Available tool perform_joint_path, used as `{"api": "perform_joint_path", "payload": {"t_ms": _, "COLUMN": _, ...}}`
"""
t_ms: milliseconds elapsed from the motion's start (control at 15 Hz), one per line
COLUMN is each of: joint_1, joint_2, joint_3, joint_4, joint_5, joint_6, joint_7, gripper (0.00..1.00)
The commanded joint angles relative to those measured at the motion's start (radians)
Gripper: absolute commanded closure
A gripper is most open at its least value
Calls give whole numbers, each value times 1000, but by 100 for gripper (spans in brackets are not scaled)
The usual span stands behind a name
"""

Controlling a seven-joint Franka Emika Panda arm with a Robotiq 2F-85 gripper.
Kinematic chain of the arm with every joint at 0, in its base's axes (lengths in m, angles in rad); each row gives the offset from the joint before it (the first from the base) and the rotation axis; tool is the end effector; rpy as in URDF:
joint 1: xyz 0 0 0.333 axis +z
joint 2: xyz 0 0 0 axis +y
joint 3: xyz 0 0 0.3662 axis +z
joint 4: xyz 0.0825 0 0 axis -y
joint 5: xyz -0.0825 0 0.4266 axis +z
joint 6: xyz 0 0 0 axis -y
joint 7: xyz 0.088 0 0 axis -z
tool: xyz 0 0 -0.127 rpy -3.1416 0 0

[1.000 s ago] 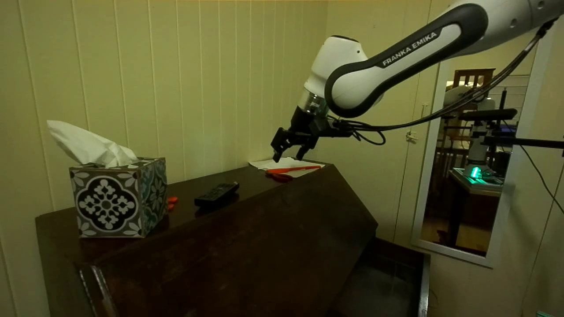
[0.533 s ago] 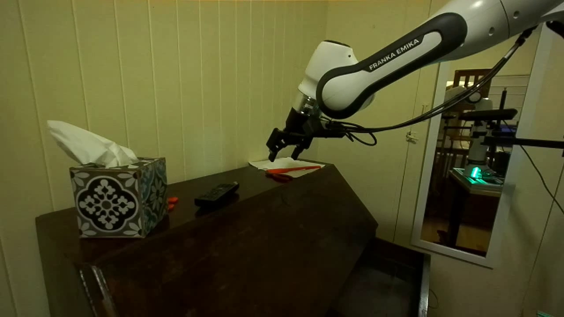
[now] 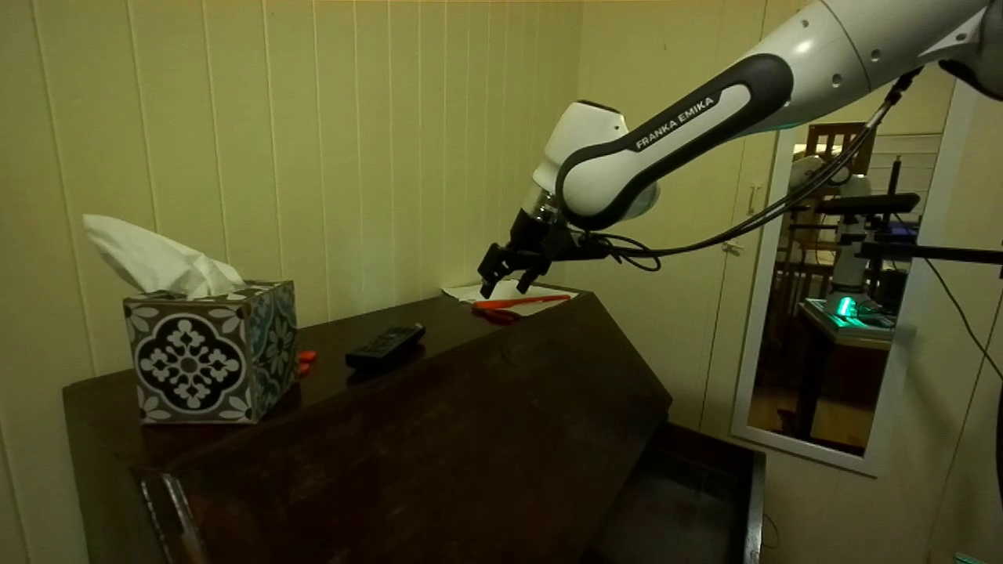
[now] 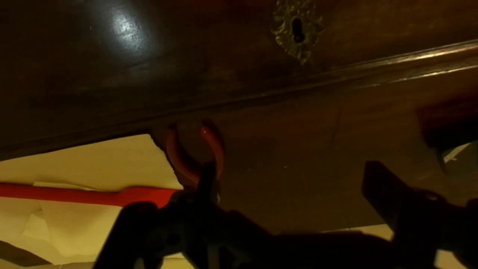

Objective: Put the pen inside the drawer

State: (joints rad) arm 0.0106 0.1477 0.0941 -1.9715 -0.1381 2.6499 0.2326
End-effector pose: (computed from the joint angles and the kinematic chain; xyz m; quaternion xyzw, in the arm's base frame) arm 0.6788 0.0712 0.4664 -0.9640 0.0138 -0.2654 0.0037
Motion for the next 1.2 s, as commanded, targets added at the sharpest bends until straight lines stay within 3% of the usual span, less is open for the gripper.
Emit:
{"api": "perform_joint_path", "payload": {"t_ms": 0, "joint_1": 6, "joint_2": 85, "joint_3": -18, "joint_4": 68, "joint_5": 74, "joint_6": 56, "joint_7": -121, "gripper": 0}}
{"api": "perform_joint_path", "payload": {"t_ms": 533, "joint_1": -4, "joint_2": 221, "joint_3": -30, "joint_4": 152, "joint_5": 110, "joint_6": 154, "joint_7": -219, "gripper": 1}}
{"api": "perform_joint_path", "payload": {"t_ms": 667, "joint_1": -8, "joint_2": 239, "joint_3": -28, "joint_4": 165, "joint_5": 115, "joint_6": 162, "joint_7": -229, "gripper": 15}}
{"api": "perform_joint_path", "payload": {"t_ms": 733, "joint_1": -11, "joint_2": 246, "joint_3": -25, "joint_4": 170, "joint_5": 120, "joint_6": 163, "joint_7": -234, "gripper": 30}}
{"api": "perform_joint_path", "payload": {"t_ms": 800, "joint_1": -13, "joint_2": 249, "joint_3": -22, "joint_4": 171, "joint_5": 124, "joint_6": 163, "joint_7": -239, "gripper": 39}}
{"api": "perform_joint_path", "payload": {"t_ms": 1000, "joint_1": -9, "joint_2": 253, "joint_3": -25, "joint_4": 179, "joint_5": 126, "joint_6": 154, "joint_7": -240, "gripper": 60}}
{"api": "perform_joint_path", "payload": {"t_ms": 1133, "joint_1": -8, "joint_2": 252, "joint_3": -29, "joint_4": 180, "joint_5": 123, "joint_6": 151, "joint_7": -235, "gripper": 57}}
